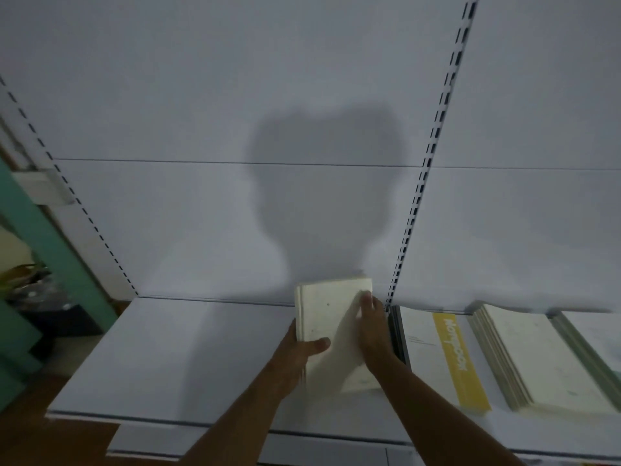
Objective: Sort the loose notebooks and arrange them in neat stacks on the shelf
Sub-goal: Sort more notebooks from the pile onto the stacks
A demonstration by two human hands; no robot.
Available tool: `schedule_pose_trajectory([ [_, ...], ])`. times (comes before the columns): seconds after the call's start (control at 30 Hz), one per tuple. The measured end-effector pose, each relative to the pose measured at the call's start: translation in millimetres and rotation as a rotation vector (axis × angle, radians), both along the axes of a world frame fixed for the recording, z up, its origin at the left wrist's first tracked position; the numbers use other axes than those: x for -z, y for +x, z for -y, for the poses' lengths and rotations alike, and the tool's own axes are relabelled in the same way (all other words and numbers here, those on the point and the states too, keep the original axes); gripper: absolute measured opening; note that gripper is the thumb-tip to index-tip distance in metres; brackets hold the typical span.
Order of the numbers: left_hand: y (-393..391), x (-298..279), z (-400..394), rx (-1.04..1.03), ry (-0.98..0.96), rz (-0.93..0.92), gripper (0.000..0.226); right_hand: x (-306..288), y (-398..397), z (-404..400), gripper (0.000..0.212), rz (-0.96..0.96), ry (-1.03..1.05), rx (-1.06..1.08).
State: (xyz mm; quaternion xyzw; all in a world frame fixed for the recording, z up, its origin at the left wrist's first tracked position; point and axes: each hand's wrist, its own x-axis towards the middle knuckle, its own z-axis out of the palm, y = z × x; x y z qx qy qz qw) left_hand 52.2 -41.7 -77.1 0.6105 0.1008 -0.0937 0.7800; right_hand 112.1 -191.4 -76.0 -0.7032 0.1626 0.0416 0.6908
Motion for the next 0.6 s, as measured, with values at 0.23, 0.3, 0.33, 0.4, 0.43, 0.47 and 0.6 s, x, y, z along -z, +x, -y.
schedule_pose_trajectory([
  [0.23,2,0,-3,0.022,0.272,0.139,0.079,-23,-19,5,0.039,0.198,0.176,0.165],
  [0.3,2,2,-2,0.013,0.321,0.152,0.082,-21,-23,9,0.046,0.19,0.238,0.174],
  [0.33,3,3,-2,0.001,0.339,0.151,0.084,-18,-24,12,0.049,0.166,0.27,0.177],
  [0.4,4,4,-4,-0.002,0.337,0.14,0.087,-17,-25,17,0.05,0.108,0.3,0.189],
  [0.43,4,2,-5,0.008,0.321,0.142,0.09,-18,-25,18,0.05,0.085,0.307,0.194],
  [0.47,5,-1,-5,0.017,0.297,0.151,0.093,-17,-26,19,0.05,0.071,0.309,0.194],
  [0.6,4,-9,-2,0.036,0.217,0.243,0.091,-18,-36,18,0.044,0.081,0.324,0.144],
])
